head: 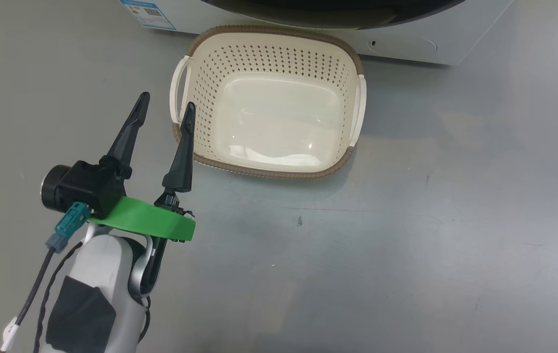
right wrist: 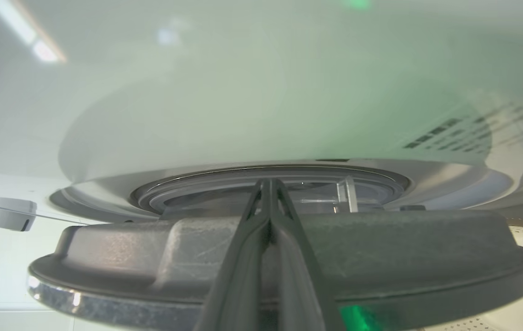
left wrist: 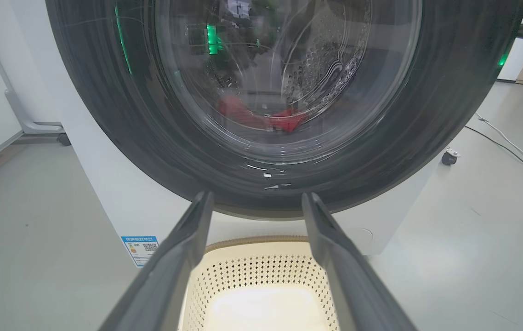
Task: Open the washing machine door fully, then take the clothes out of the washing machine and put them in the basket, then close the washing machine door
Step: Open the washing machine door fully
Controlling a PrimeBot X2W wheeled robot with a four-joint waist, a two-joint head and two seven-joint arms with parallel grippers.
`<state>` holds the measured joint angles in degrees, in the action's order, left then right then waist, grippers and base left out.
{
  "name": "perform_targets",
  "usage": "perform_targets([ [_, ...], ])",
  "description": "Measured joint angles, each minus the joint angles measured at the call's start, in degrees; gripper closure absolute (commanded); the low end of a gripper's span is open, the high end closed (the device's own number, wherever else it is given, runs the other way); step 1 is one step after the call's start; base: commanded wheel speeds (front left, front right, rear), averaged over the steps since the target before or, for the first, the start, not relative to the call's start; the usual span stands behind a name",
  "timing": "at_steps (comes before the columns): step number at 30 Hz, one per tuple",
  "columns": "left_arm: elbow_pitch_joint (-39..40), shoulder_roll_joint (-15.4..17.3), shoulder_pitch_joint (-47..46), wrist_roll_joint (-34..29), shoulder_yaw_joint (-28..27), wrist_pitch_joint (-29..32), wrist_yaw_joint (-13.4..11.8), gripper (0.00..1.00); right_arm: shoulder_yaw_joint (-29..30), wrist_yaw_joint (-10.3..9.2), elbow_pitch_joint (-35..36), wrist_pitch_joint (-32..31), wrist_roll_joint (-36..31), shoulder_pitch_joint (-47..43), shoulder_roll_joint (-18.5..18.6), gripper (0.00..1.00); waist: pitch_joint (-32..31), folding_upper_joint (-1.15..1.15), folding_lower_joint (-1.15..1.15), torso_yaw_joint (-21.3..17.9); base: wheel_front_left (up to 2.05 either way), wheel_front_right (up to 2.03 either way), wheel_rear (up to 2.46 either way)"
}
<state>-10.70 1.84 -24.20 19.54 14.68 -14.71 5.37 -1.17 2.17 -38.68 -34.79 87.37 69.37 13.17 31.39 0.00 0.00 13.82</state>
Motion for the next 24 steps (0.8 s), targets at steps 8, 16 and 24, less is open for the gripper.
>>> perform_targets([
  [8, -0.6, -0.1, -0.1, -0.6, -0.1, 0.0, 0.2, 0.00, -0.4, 1.41, -0.7, -3.0, 1.2, -0.8, 0.0, 1.00, -0.6, 0.00, 0.00, -0.7, 0.00, 0.00, 0.00],
  [16, -2.0, -0.1, -0.1, -1.0, 0.3, 0.0, 0.3, 0.00, -0.3, 2.32, -1.6, -5.7, 3.2, -3.5, -0.5, 1.00, -2.3, 0.00, 0.00, -1.4, 0.00, 0.00, 0.00],
  [24, -2.6, -0.1, 0.1, -1.2, 0.4, 0.0, 0.5, 0.00, -1.4, 3.31, -1.7, -8.9, 3.9, -7.2, -1.1, 1.00, -4.1, 0.00, 0.00, -2.0, 0.00, 0.00, 0.00],
])
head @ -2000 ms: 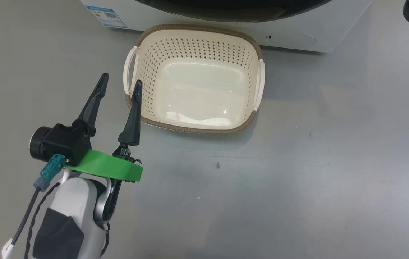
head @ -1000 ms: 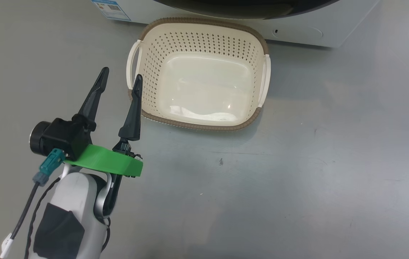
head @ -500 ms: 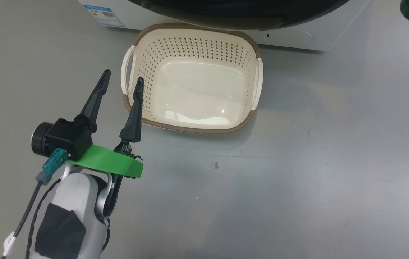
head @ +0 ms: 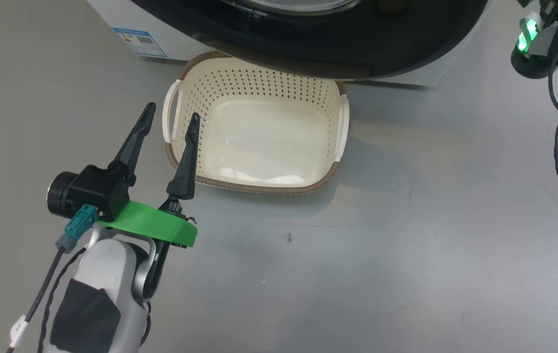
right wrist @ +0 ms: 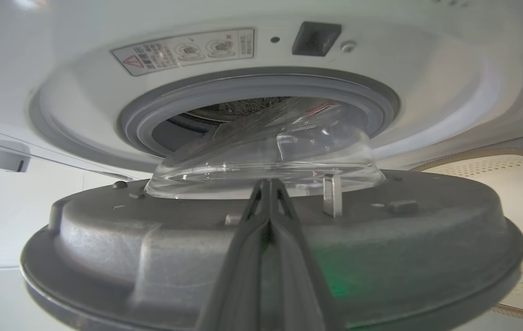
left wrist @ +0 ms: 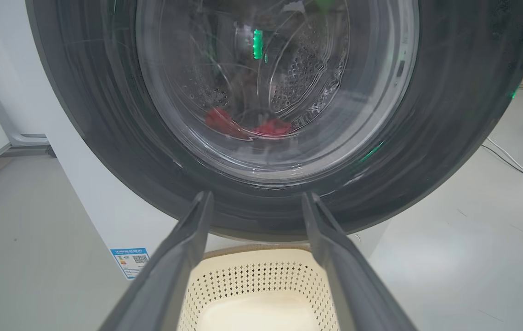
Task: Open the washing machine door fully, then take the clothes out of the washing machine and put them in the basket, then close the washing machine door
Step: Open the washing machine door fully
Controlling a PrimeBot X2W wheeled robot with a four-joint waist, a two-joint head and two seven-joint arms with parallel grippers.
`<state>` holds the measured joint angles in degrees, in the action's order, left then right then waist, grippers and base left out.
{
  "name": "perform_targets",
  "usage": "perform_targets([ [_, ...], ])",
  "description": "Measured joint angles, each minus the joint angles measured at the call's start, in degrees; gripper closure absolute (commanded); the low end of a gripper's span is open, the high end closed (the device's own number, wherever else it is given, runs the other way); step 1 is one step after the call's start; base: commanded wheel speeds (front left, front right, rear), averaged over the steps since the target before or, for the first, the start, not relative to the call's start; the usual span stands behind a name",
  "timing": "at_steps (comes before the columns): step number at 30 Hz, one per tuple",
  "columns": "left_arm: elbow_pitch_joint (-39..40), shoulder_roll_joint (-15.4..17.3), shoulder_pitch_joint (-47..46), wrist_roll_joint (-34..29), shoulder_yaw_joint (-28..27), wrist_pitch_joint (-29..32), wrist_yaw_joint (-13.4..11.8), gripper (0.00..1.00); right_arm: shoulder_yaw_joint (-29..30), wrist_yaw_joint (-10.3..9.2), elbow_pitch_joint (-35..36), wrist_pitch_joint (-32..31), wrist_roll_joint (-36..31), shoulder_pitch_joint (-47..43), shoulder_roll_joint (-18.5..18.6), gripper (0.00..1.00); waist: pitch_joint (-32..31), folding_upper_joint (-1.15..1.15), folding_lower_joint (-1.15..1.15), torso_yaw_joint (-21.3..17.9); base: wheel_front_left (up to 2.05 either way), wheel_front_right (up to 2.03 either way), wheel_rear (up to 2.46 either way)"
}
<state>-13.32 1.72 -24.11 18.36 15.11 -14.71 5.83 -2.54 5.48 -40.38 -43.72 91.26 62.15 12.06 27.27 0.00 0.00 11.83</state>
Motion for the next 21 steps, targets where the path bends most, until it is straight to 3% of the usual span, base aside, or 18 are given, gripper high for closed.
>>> perform_targets([
  [21, -2.1, 0.0, 5.2, 0.8, 0.3, 0.0, 0.0, 0.00, -3.5, 1.12, 3.5, -6.2, 1.5, -11.5, -4.3, 1.00, -6.5, 0.00, 0.00, -0.4, 0.00, 0.00, 0.00],
])
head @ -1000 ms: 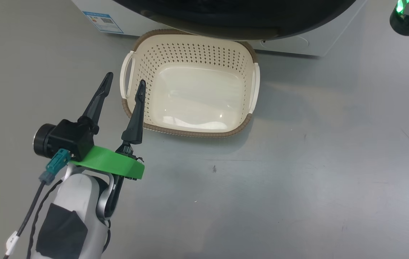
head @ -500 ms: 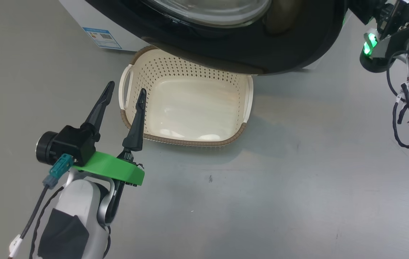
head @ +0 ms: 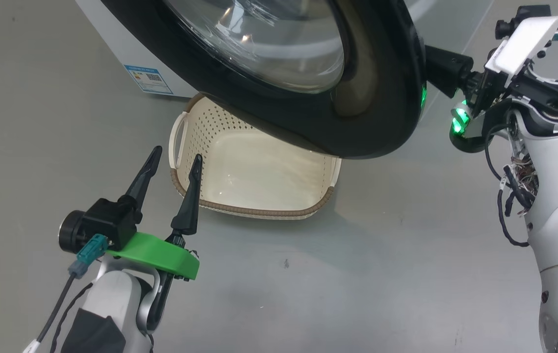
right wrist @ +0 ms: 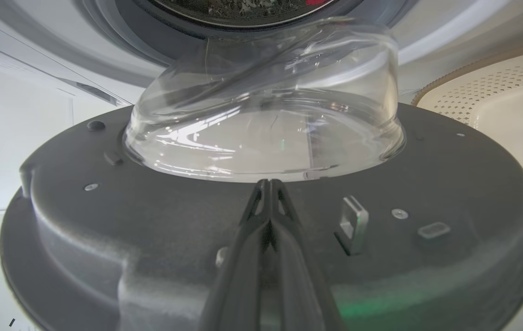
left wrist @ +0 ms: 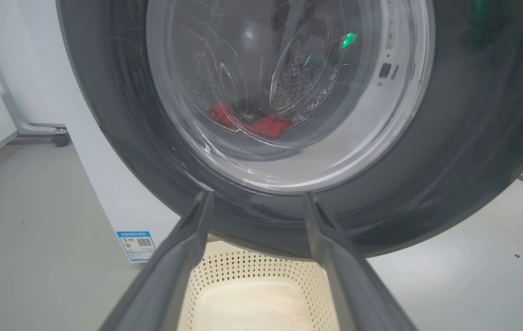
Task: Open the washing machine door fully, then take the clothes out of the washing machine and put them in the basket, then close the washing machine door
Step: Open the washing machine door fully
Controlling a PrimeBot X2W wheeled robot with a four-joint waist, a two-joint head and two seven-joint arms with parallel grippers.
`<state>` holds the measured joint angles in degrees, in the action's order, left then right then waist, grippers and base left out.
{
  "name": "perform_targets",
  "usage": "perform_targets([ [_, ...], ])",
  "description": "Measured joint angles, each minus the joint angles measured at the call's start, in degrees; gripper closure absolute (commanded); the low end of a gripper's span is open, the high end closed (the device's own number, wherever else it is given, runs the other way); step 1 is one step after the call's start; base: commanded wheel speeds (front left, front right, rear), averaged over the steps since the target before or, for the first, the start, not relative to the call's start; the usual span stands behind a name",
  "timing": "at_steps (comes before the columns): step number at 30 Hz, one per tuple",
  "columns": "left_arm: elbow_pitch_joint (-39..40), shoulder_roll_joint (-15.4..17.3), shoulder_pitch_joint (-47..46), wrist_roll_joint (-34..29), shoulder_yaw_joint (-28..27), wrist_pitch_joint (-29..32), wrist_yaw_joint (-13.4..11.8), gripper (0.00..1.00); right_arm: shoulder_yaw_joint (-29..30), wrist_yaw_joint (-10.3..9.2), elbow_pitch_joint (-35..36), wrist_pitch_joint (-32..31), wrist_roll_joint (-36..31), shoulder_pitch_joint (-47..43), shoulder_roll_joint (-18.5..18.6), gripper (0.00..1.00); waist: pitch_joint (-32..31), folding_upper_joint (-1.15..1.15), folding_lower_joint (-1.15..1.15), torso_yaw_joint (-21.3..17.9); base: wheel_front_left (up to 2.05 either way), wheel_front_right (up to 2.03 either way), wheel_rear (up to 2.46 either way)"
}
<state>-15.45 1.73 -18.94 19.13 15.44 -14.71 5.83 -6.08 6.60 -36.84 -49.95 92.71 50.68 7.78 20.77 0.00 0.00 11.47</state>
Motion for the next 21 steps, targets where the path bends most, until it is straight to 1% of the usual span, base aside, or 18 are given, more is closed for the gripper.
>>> perform_targets([
  [8, -0.8, 0.0, 2.6, 0.0, 0.0, 0.0, -0.3, 0.00, -1.8, 0.07, 1.2, -2.1, 0.5, -4.8, -1.2, 1.00, -3.4, 0.00, 0.00, 0.7, 0.00, 0.00, 0.00],
  [14, -1.1, 0.0, 5.2, -0.1, -0.6, 0.0, -1.0, 0.00, -4.2, 0.08, 3.3, -3.8, 1.1, -8.4, -2.6, 1.00, -6.2, 0.00, 0.00, 1.0, 0.00, 0.00, 0.00],
  [21, -1.4, 0.1, 7.3, -0.1, -0.5, 0.0, -1.0, 0.00, -6.5, 0.37, 5.8, -5.5, 1.6, -12.5, -3.3, 1.00, -9.2, 0.00, 0.00, 1.5, 0.00, 0.00, 0.00],
])
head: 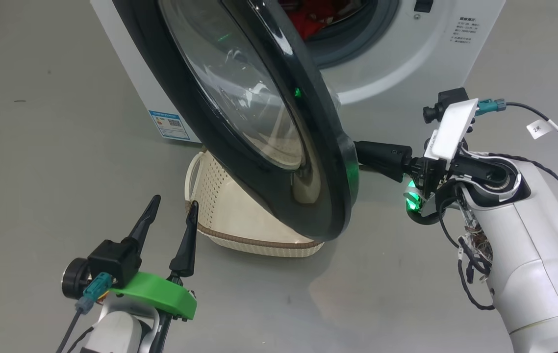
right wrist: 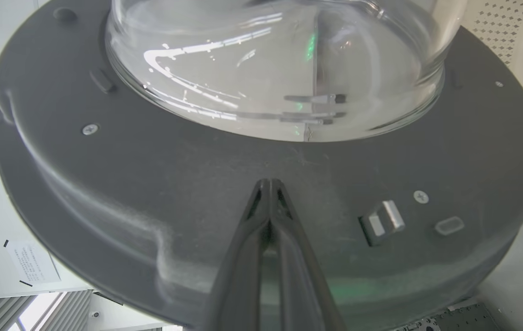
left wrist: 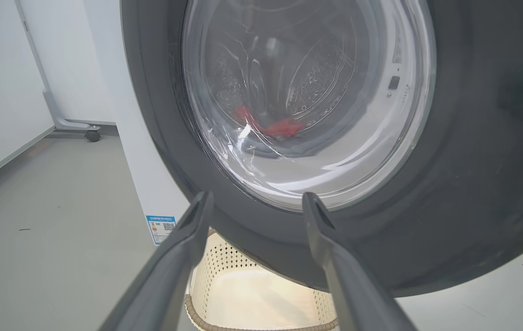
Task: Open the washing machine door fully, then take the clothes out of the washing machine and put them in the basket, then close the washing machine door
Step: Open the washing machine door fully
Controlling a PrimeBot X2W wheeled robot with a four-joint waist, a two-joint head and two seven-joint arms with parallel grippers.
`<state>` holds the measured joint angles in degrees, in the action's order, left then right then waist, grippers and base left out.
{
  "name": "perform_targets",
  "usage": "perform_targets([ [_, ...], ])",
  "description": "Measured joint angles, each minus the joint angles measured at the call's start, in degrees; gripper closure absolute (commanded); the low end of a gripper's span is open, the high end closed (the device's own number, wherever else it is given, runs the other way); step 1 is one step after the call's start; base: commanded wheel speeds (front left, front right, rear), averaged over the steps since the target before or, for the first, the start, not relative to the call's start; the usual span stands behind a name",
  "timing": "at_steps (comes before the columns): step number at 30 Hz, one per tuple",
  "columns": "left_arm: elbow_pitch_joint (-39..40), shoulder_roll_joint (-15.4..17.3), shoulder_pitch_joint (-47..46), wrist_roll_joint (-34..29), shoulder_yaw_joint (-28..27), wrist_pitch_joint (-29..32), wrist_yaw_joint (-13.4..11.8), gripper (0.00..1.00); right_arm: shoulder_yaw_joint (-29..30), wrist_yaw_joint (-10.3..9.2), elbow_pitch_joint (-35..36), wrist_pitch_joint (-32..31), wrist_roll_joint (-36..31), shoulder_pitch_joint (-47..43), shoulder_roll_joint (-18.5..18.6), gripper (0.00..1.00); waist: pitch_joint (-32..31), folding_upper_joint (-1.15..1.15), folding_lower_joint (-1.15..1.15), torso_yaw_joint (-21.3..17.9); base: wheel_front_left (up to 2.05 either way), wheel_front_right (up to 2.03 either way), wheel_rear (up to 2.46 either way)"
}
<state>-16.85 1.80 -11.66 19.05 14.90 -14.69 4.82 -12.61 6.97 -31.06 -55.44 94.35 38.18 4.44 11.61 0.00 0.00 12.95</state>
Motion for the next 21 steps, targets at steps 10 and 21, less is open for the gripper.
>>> perform_targets([
  [10, 0.1, 0.1, 1.3, -0.2, 0.0, 0.0, -0.5, 0.00, -3.1, 0.00, 4.1, -1.3, 1.4, -3.7, -0.5, 1.00, -2.4, 0.00, 0.00, 1.0, 0.00, 0.00, 0.00],
  [21, 0.4, 0.1, 1.9, -0.5, 0.8, 0.0, -0.5, 0.00, -6.0, 0.01, 7.0, -1.1, 2.5, -7.4, -0.7, 1.00, -3.6, 0.00, 0.00, 2.8, 0.00, 0.00, 0.00],
])
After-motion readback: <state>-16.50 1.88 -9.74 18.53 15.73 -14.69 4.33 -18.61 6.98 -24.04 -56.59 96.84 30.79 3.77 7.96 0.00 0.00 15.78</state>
